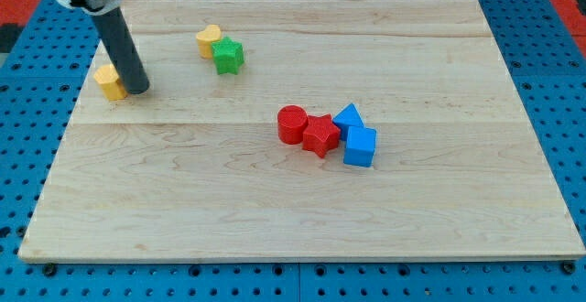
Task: Point your arm at the green star
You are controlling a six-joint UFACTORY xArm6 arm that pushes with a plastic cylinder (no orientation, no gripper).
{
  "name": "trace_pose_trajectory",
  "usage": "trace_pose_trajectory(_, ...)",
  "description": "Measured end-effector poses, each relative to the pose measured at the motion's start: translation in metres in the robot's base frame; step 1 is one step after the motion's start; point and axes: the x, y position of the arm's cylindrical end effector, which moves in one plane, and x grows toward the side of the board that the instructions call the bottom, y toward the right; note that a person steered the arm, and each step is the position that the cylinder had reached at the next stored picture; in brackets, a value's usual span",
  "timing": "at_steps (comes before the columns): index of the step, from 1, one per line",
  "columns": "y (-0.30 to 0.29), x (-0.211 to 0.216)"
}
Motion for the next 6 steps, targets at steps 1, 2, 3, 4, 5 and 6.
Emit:
trace_pose_trajectory(1,0.074,0.0)
trace_pose_trajectory(2,0.142,0.0)
trace_pose_trajectory(3,0.16,-0.017)
trace_pose_trajectory(4,0.16,-0.053)
trace_pose_trajectory(5,0.16,-0.087)
trace_pose_trajectory(6,0.142,-0.1)
